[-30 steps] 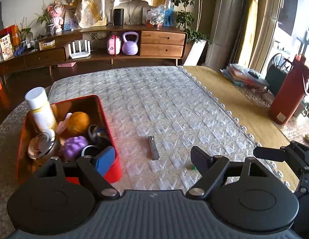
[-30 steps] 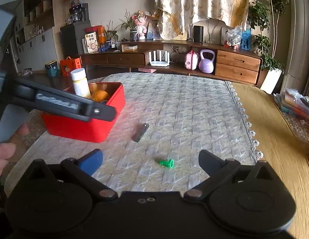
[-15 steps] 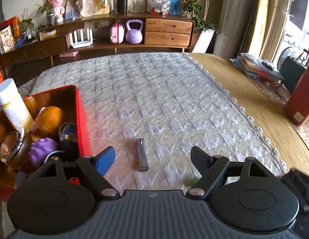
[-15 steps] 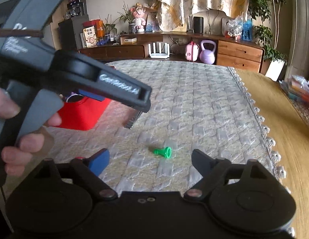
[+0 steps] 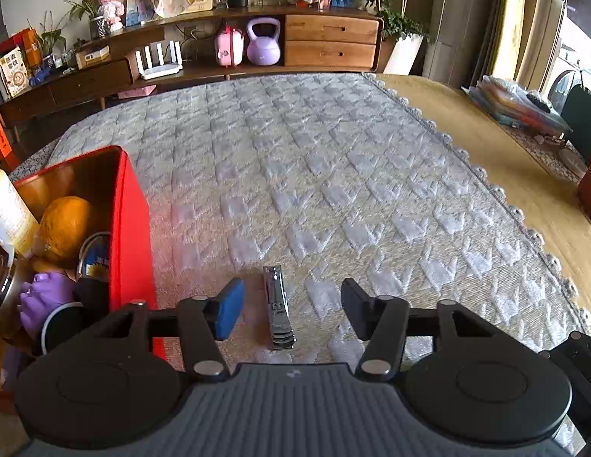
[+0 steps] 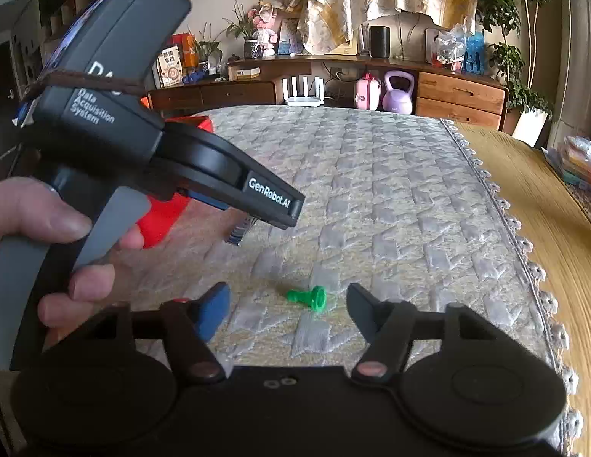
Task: Organize rigid objects
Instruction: 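Move the left tool to the nail clipper while the right moves to the green piece, then grasp the silver nail clipper with the left tool while the right grasps the green piece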
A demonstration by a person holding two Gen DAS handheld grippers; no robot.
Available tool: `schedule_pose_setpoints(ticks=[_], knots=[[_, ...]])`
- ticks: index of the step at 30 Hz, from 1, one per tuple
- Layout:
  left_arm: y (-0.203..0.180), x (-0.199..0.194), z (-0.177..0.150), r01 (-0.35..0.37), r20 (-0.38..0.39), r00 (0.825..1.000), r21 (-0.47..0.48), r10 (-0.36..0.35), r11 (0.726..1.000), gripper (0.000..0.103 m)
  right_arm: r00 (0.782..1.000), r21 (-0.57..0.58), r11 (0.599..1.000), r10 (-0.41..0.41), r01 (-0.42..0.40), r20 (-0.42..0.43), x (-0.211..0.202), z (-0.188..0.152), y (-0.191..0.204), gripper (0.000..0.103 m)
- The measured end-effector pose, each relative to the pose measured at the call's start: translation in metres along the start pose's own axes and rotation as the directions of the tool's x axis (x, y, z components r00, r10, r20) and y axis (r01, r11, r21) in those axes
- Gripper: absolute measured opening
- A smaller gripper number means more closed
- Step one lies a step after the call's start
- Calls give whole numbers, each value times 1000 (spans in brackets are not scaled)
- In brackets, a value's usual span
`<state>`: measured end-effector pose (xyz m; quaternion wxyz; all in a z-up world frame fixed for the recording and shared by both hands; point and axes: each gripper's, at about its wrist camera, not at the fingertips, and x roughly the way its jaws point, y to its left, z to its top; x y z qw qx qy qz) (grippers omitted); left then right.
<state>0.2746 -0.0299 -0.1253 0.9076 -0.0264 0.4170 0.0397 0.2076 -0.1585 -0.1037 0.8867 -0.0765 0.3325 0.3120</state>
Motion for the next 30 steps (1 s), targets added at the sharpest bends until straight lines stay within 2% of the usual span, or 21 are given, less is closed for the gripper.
schedule_pose_setpoints(ticks=[1,3,5,8,13,15,17,20,30], knots=[[1,2,0,0,-6,1000,-2,0,1000,44,1000,-11,1000,-6,6,-2,1,-1,2,58],[5,6,-1,4,-19,1000,-13,-4,1000,38,1000,-23,1000,-6,6,-6,4,-2,5,55],[8,8,-2,5,-16,1000,-18,-5,1000,36,1000,-22,1000,-4,3,-11,6,-3,5,50],[9,9,0,10,-9,1000,-23,-10,1000,33,1000,-18,1000,-11,10,-14,8,-5,5,47],[11,9,0,14,-2,1000,-29,-14,999,15,1000,-10,1000,-22,22,-4,8,-4,4,38],[10,9,1,12,-2,1000,-23,-12,1000,12,999,-17,999,-33,33,-1,8,-5,4,34],[8,9,2,3,1,1000,-12,-3,1000,11,999,-18,999,-40,40,1,8,-4,3,19],[7,9,1,0,2,1000,-1,0,1000,12,999,-9,999,-45,45,1,8,-3,0,8],[13,-11,-6,17,9,1000,-10,-17,1000,11,998,32,998,-61,60,30,-6,0,-11,5]])
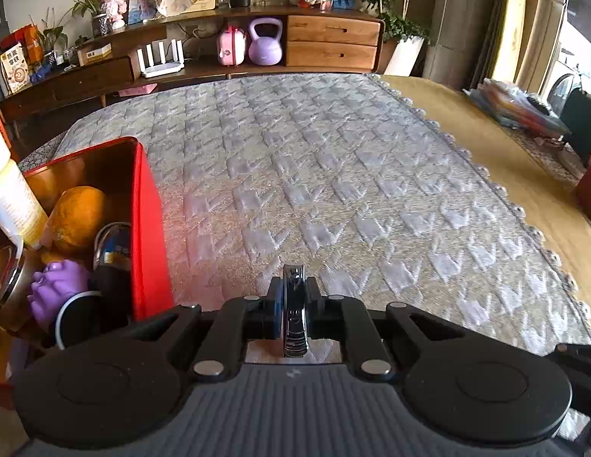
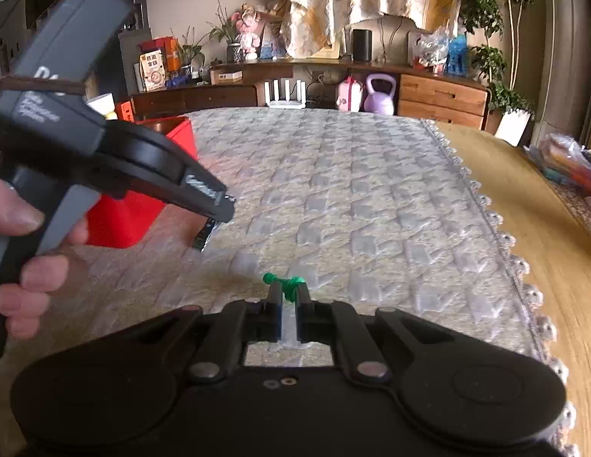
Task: Organize rigid objects
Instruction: 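Grasp the silver nail clipper with the left tool while the right grasps the green piece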
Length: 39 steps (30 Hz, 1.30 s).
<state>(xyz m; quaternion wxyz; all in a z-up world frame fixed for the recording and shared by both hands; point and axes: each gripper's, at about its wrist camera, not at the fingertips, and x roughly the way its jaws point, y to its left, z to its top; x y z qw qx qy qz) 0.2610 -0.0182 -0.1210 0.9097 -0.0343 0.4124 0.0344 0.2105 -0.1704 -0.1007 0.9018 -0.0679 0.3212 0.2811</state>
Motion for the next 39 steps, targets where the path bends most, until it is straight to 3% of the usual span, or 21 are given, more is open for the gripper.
schedule_pose_setpoints(ticks=[11,25,32,39], knots=[[0,-46,-4,53,35,998,8,-53,999,10,998,31,999,-10,8,65,-40,13,-2,4],[29,-105,-9,69,96,993,-7,-68,998,8,990,-51,999,-10,17,143,-84,36,28,4],[28,-99,-17,66,64,996,33,-69,997,8,993,-23,999,-21,24,120,-78,24,24,4],[9,-62,-16,42,1,999,54,-42,998,11,996,9,1000,-5,4,86,-61,13,8,4]])
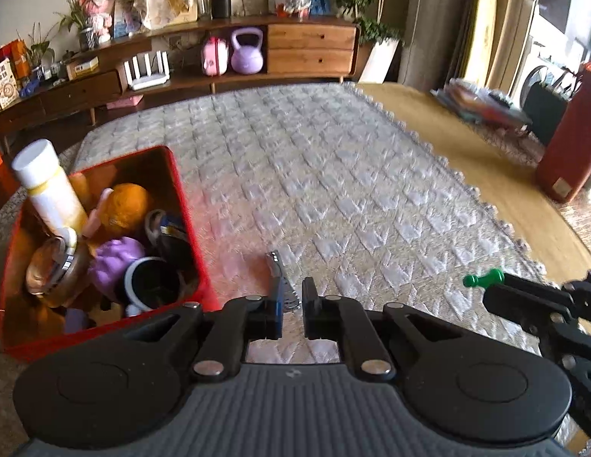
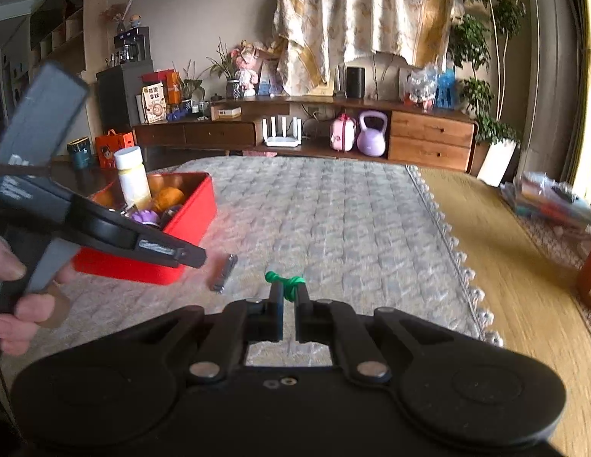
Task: Organize rigid objects
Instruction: 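Grasp the silver nail clipper with the left tool while the right grasps the green piece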
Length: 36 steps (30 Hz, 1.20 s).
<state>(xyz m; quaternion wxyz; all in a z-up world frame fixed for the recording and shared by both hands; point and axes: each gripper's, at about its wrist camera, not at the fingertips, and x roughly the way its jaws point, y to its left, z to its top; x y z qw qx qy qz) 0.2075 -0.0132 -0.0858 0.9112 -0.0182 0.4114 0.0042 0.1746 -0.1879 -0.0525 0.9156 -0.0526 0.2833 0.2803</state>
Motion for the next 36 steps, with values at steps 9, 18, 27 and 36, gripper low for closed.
schedule_pose_setpoints(ticks=[9,18,27,36], knots=[[-10,45,14,-53,-25,998,-10,53,999,21,999,65,998,25,-23,-29,15,-14,-23,4],[-17,64,16,-89,-13,996,10,89,996,41,998,91,995,46,-42,-35,18,-23,-30,5],[-16,75,13,-106,-33,994,-29,105,994,13,998,97,994,45,-41,-34,19,-25,-31,5],[-8,51,1,-61,3,998,-38,61,997,11,999,98,995,32,-30,-18,14,-19,-28,5]])
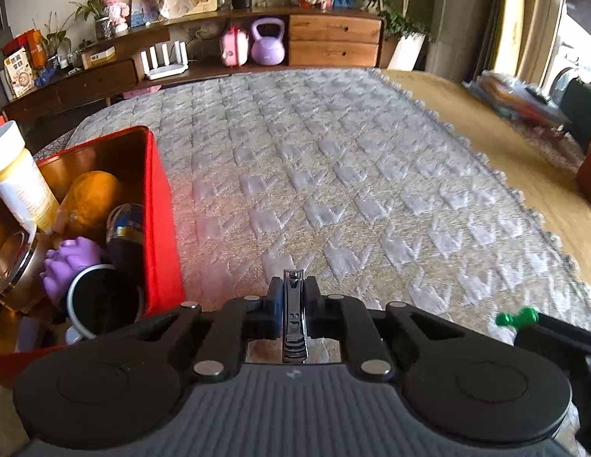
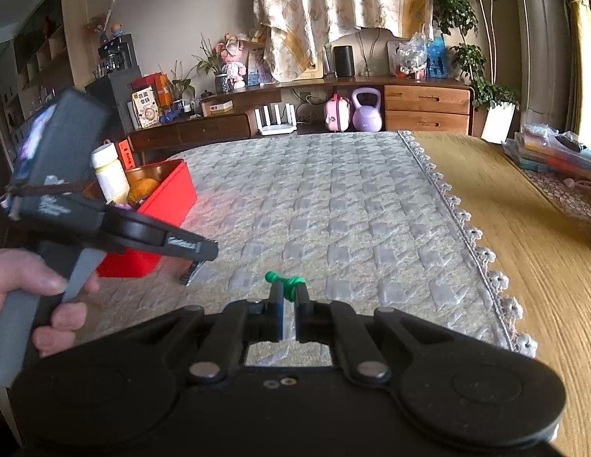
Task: Organize rigid objects
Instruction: 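Grasp the silver nail clipper with the left tool while the right grasps the green piece, then carry the nail clipper and green piece into the red box with both tools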
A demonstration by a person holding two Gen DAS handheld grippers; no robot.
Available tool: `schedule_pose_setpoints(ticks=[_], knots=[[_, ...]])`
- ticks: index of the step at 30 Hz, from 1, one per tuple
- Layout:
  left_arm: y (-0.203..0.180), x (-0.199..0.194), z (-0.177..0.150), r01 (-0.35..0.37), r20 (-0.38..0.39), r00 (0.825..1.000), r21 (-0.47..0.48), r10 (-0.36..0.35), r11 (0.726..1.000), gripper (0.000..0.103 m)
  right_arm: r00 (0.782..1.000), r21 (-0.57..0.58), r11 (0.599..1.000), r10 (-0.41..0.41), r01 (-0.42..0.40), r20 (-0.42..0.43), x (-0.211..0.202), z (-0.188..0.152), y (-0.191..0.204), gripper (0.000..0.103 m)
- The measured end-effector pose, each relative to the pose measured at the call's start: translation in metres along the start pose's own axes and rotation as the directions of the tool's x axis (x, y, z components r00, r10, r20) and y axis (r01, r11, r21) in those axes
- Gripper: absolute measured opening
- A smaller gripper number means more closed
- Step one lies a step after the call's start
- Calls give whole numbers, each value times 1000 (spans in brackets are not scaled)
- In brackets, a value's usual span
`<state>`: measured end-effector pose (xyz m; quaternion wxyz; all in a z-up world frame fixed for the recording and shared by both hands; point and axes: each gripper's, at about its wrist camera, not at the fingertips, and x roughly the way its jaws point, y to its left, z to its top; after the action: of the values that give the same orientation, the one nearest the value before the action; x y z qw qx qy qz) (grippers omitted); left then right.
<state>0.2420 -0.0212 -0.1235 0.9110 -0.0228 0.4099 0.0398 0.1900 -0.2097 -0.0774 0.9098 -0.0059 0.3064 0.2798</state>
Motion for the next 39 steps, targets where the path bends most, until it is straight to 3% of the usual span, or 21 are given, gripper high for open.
schedule_pose_setpoints(ticks=[14,21,27,32,39], knots=[[32,-82,-6,85,88,993,-43,-81,995,11,997,-64,997,44,-41,57,-26,39,38,4],[70,-121,-2,75,127,990,-73,-65,995,11,991,-118,986,121,-113,63,-26,68,77,4],[119,-146,6,24,174,985,-116,-3,993,11,985,-174,972,167,-157,43,-8,87,116,4],[165,-148,11,-36,162,985,-133,58,990,11,982,-198,963,188,-186,-6,20,94,142,4],[198,-115,10,-65,92,993,-101,74,993,11,978,-186,961,191,-204,-86,70,91,164,4]])
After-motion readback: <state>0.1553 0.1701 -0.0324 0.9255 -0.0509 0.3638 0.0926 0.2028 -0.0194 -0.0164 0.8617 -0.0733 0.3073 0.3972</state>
